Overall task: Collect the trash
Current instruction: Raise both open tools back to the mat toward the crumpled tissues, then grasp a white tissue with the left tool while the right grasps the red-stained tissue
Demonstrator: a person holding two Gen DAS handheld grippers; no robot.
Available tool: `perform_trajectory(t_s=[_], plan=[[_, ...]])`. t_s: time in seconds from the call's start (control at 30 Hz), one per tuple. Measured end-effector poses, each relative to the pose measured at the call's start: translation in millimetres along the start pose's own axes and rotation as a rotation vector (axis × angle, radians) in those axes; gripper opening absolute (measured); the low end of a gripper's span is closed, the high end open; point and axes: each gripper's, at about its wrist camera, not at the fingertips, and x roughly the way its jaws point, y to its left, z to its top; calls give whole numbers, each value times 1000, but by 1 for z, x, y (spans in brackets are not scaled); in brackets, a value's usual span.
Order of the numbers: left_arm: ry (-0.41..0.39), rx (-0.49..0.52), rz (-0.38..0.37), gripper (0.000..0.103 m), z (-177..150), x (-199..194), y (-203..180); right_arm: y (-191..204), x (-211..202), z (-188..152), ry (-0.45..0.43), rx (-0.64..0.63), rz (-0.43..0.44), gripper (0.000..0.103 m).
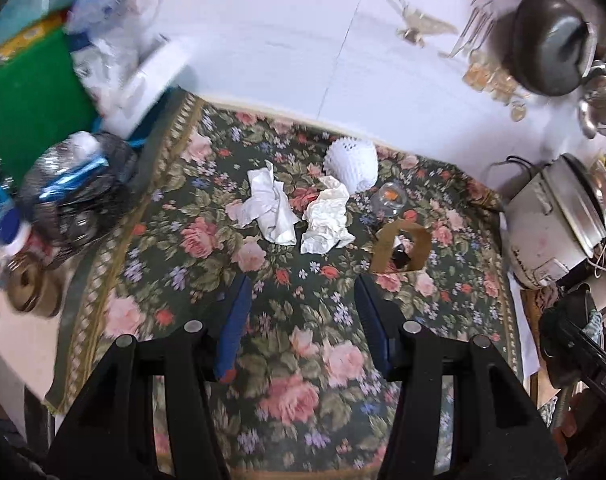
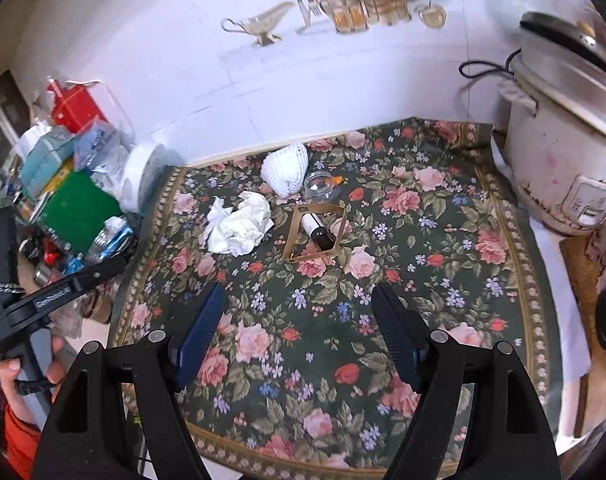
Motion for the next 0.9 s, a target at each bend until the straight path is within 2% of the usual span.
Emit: perform_trajectory(t_s=[0.17, 0.27, 0.53, 0.63, 0.7, 0.77, 0.9], plan=[[90, 16, -38, 52, 27, 62, 18, 7, 30, 14, 22, 49, -63, 73], [151, -13, -67, 52, 40, 103, 32, 12, 53, 24, 42, 65, -81, 73], [272, -48, -131, 52, 50, 180, 42, 25, 104, 39, 93, 98, -111, 73], [266, -33, -133, 41, 51, 190, 40, 34, 118, 44, 109, 78, -107, 73], [262, -35, -142, 29, 52, 194, 40, 42, 124, 49, 109, 57, -103, 73], [259, -42, -155, 10, 52, 198, 43, 51, 131, 55, 112, 30, -98, 73], [250, -32, -191, 3, 53, 192, 51, 68, 146, 64, 117, -12, -80, 73]])
